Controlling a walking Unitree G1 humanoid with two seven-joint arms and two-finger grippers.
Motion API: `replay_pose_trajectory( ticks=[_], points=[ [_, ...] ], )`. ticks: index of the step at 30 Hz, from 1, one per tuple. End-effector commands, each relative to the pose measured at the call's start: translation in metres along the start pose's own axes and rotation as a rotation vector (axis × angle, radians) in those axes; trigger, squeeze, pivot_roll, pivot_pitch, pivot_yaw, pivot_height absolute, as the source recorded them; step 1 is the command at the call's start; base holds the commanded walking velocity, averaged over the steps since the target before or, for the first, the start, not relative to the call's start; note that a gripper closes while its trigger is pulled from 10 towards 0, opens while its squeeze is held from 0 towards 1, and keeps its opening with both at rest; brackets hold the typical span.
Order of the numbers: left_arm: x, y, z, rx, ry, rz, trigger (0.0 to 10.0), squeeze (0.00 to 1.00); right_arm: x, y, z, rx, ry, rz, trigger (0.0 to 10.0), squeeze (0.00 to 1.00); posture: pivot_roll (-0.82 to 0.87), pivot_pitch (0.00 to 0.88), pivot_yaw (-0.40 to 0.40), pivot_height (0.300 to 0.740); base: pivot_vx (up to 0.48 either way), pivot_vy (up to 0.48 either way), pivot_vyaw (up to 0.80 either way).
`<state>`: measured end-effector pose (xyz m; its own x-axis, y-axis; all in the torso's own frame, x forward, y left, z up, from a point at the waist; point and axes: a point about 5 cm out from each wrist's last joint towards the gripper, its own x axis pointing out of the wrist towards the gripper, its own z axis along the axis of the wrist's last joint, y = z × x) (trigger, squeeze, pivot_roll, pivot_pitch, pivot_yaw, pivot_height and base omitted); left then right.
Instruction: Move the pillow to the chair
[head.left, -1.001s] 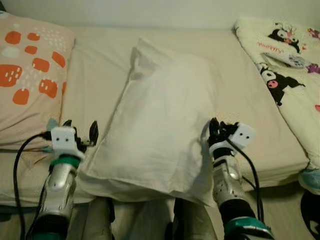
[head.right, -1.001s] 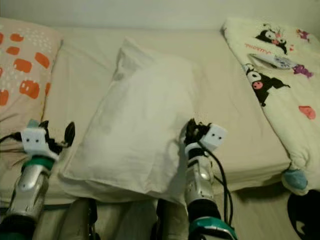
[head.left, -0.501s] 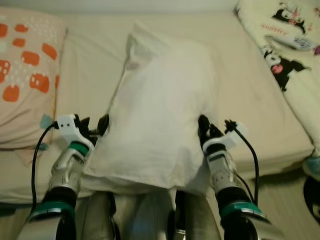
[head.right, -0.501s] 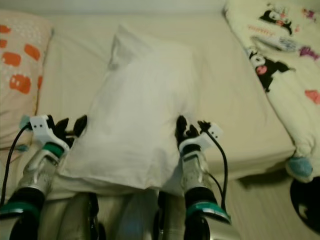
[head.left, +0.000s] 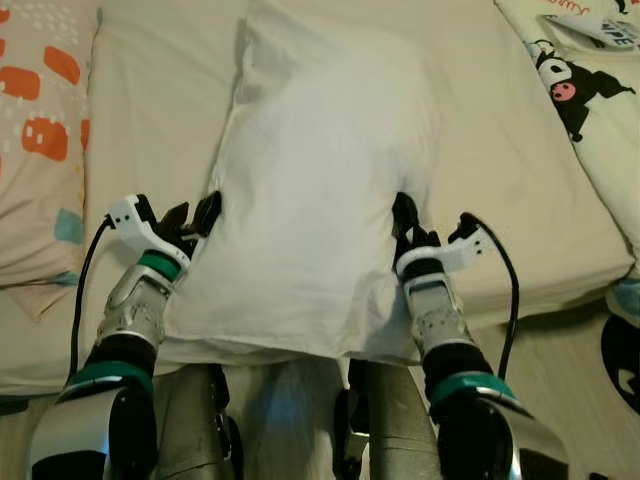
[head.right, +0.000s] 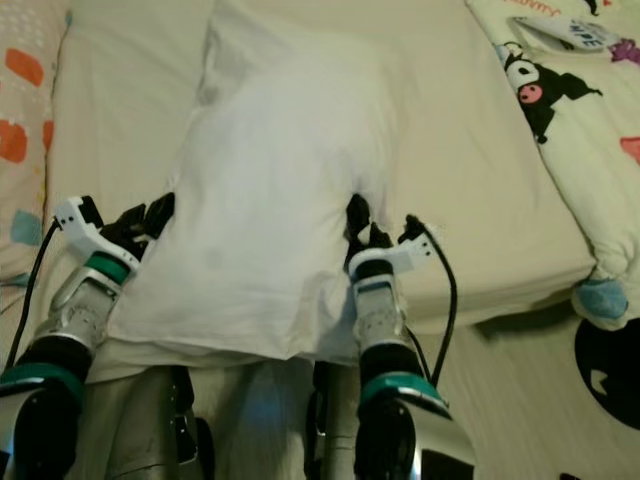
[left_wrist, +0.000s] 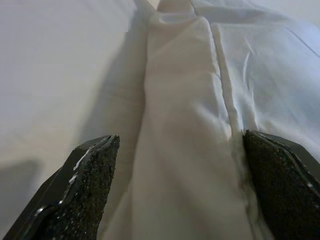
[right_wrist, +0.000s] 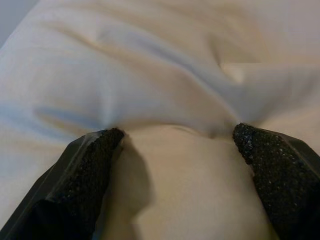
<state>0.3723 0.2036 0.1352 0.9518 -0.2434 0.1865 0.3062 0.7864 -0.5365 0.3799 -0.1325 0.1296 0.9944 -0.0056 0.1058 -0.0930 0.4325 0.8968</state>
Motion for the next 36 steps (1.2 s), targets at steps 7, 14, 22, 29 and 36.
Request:
replay_pose_trajectory(
  ticks=[7, 14, 22, 29, 36],
  points=[
    [-0.018, -0.009, -0.053, -0.323, 0.217, -0.128, 10.0, 1.0, -0.017, 0.013, -0.055, 0.215, 0.286, 0.149, 10.0, 1.0, -0.04, 0.367, 0.002, 0.59, 0.0, 0.0, 0.0],
    [-0.027, -0.022, -0.073, -0.324, 0.36, -0.266, 10.0, 0.0, -0.041, 0.015, -0.07, 0.249, 0.463, 0.339, 10.0, 0.0, -0.01, 0.322, 0.005, 0.59, 0.0, 0.0, 0.0],
    [-0.031, -0.027, -0.079, -0.254, 0.386, -0.311, 2.6, 0.0, -0.059, 0.012, -0.079, 0.203, 0.598, 0.448, 0.0, 0.0, 0.03, 0.257, 0.01, 0.59, 0.0, 0.0, 0.0],
    [-0.04, -0.035, -0.086, -0.123, 0.357, -0.341, 0.0, 0.0, -0.085, 0.006, -0.089, 0.071, 0.773, 0.539, 0.0, 0.0, 0.04, 0.164, 0.02, 0.59, 0.0, 0.0, 0.0],
    [-0.041, -0.035, -0.079, -0.062, 0.288, -0.313, 0.0, 0.0, -0.092, 0.006, -0.091, 0.025, 0.817, 0.567, 0.0, 0.0, 0.05, 0.116, 0.025, 0.59, 0.0, 0.0, 0.0]
  ],
)
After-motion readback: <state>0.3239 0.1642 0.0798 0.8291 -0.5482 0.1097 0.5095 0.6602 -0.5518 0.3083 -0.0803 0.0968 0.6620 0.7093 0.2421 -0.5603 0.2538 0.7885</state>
